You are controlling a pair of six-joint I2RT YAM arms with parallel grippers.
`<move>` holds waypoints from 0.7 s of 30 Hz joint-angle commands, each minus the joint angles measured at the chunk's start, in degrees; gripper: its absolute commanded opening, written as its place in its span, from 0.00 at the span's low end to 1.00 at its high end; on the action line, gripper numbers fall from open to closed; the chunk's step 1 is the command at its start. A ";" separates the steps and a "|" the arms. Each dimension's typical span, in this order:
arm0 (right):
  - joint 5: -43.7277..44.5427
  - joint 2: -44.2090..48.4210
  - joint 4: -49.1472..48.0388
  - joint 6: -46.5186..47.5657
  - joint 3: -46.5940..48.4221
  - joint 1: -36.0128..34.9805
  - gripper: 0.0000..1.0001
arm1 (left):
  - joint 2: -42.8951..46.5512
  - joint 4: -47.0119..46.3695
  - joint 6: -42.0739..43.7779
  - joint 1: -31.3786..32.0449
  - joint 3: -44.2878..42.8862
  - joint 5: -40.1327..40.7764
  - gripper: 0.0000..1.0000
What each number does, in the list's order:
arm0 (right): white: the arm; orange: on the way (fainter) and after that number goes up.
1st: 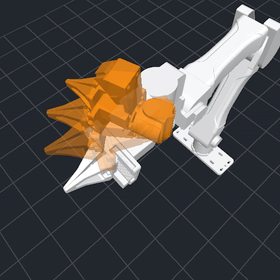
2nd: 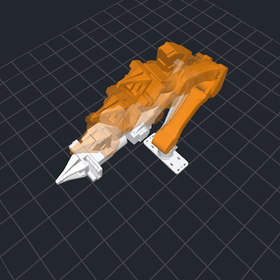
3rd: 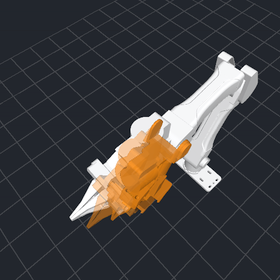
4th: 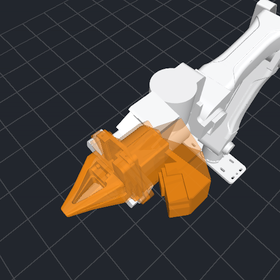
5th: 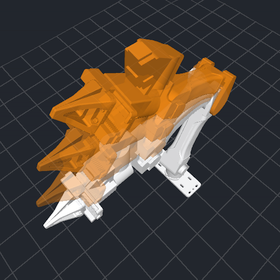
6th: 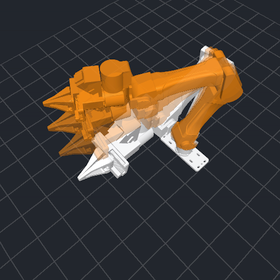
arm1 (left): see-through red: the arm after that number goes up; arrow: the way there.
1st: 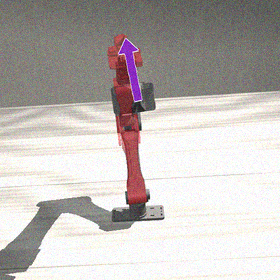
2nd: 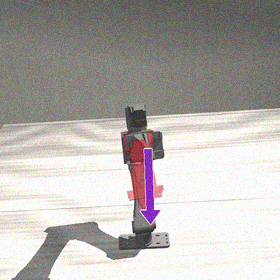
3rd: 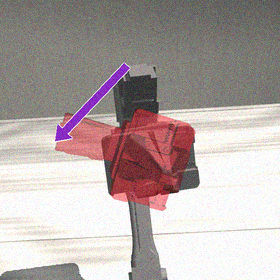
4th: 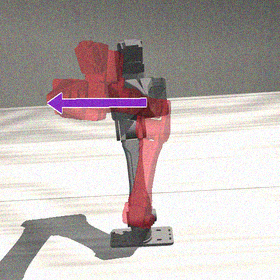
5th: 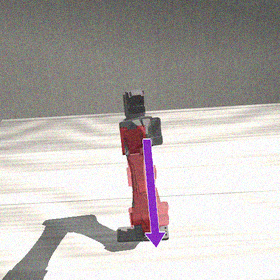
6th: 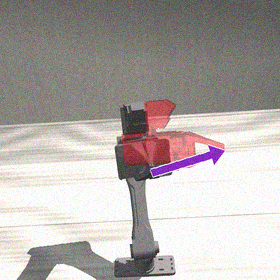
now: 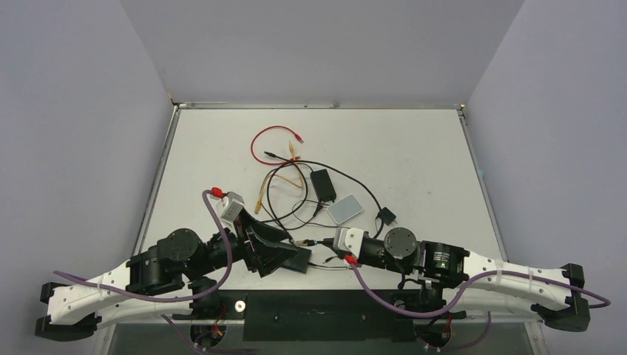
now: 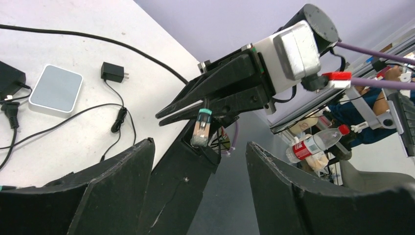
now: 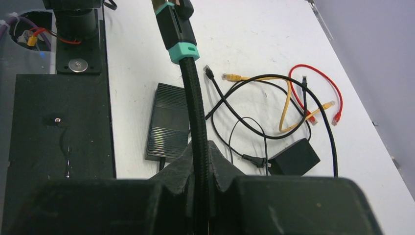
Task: Insert the plug into the switch port
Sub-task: Pick up the connector from the center of the board.
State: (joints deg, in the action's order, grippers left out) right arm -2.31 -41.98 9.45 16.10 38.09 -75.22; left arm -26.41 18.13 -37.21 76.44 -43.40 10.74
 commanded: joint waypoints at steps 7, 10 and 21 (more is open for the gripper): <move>4.60 -2.50 -5.10 1.21 1.63 -1.47 0.00 | -3.81 -6.79 -2.81 0.02 -0.38 -0.73 0.62; 4.47 -2.99 -6.15 1.26 1.56 -1.77 0.00 | -4.36 -6.64 -2.99 0.02 -0.53 -0.87 0.59; 5.98 -3.47 -6.51 1.57 1.65 -1.88 0.00 | -4.91 -5.80 -2.91 0.02 -0.77 -1.38 0.29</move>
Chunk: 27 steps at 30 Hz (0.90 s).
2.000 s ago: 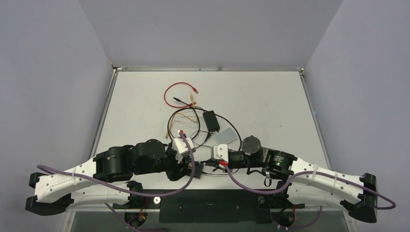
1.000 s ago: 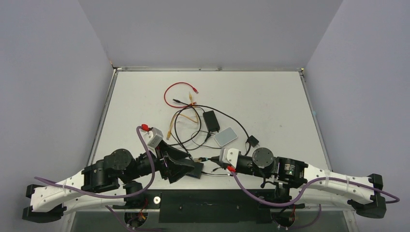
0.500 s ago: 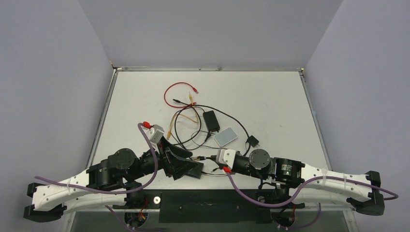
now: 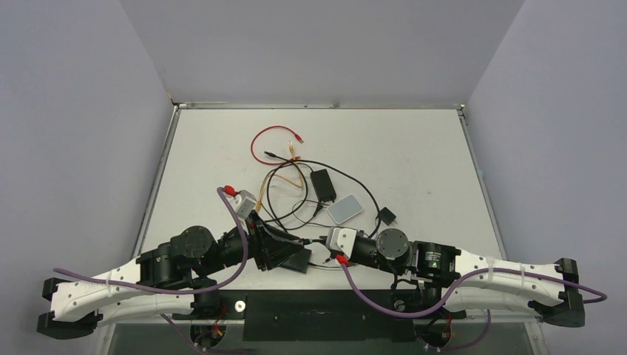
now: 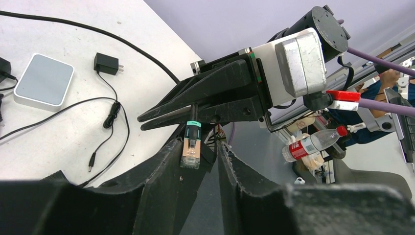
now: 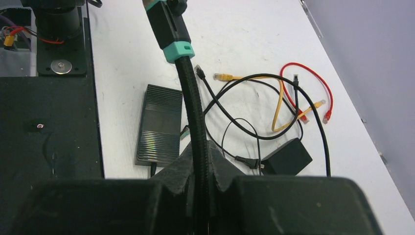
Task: Insert the plug into the switch port
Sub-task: Pick up the connector from the center of the board.
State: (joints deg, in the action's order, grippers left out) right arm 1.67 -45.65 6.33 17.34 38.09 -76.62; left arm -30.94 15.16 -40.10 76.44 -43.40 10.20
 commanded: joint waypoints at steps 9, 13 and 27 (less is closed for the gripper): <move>1.62 1.03 -1.65 -0.20 1.97 -0.55 0.00 | -0.88 -1.27 0.23 -0.06 -0.47 0.48 0.00; 0.20 2.56 0.87 0.09 2.65 -0.55 0.22 | -1.31 -0.68 0.78 -0.07 -0.29 0.20 0.00; -12.42 5.04 9.62 1.70 8.32 0.49 0.52 | -1.05 1.90 11.25 -0.11 -0.45 -8.55 0.00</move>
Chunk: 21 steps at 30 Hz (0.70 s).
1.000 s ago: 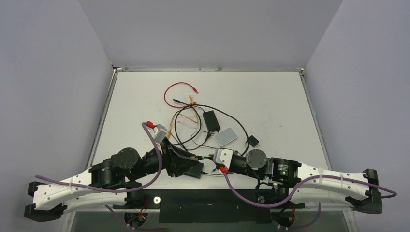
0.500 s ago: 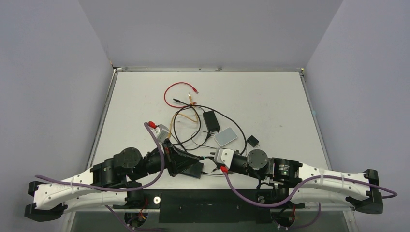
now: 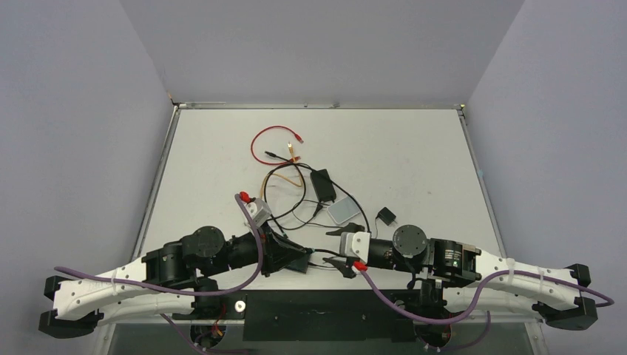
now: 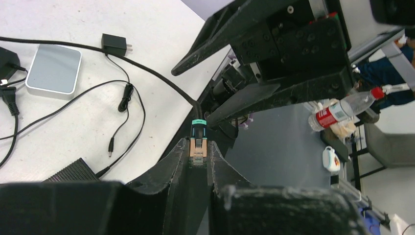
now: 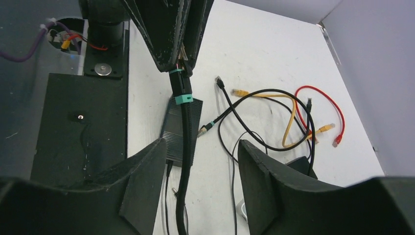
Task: Insert the plug into the switch port
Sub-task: Pick up the connector from the center of the board.
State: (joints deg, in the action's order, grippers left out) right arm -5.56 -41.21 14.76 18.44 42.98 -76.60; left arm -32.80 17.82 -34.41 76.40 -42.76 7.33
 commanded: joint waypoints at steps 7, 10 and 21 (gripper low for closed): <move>-24.23 -2.65 1.54 -3.75 8.37 9.38 0.52 | -0.34 1.23 10.70 -0.02 -2.00 -12.33 0.00; -29.91 -4.78 1.45 -5.14 10.14 11.61 0.51 | -0.46 1.87 12.73 -0.02 -2.23 -12.95 0.00; -39.84 -10.59 1.47 -8.70 12.30 12.86 0.45 | 1.66 3.13 17.12 -0.08 -1.75 -10.40 0.00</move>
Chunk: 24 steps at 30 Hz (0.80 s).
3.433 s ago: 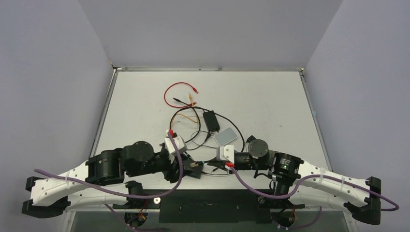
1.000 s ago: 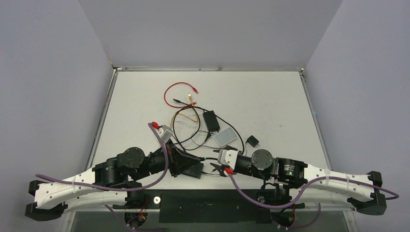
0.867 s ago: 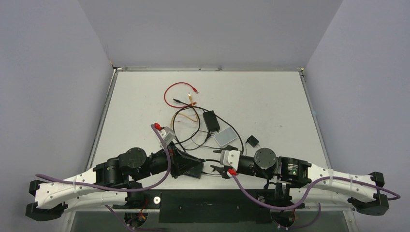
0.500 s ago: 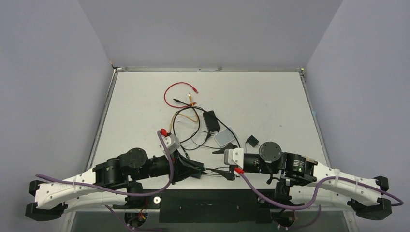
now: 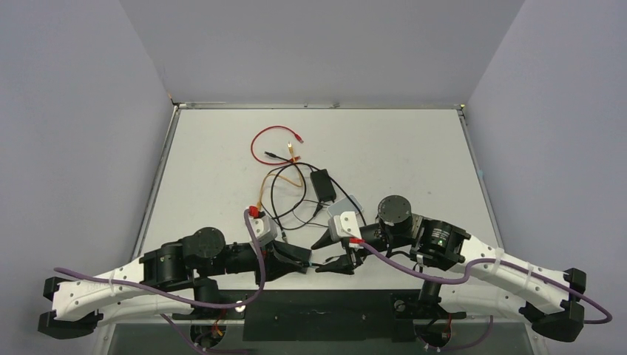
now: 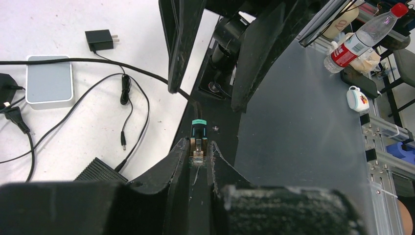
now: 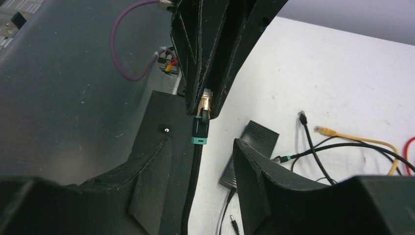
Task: Insert the plug into the switch port
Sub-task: Pick up the connector from the center of the board.
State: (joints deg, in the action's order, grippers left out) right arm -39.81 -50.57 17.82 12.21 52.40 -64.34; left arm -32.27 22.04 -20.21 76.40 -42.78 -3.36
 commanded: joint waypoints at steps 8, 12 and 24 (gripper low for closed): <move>-5.93 -3.40 -3.36 -5.41 2.85 0.77 0.42 | 2.38 -2.42 4.28 -0.07 -0.87 0.20 0.00; -6.63 -4.39 -4.22 -6.20 3.04 0.79 0.40 | 2.93 -2.67 4.55 -0.05 -0.45 0.53 0.00; -7.34 -6.63 -7.10 -8.02 3.40 0.75 0.28 | 2.98 -3.28 4.56 -0.02 0.09 0.19 0.00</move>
State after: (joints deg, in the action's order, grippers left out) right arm -44.88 -56.60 14.98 5.02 53.17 -64.05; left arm -29.47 21.98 -16.62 76.40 -42.19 -3.27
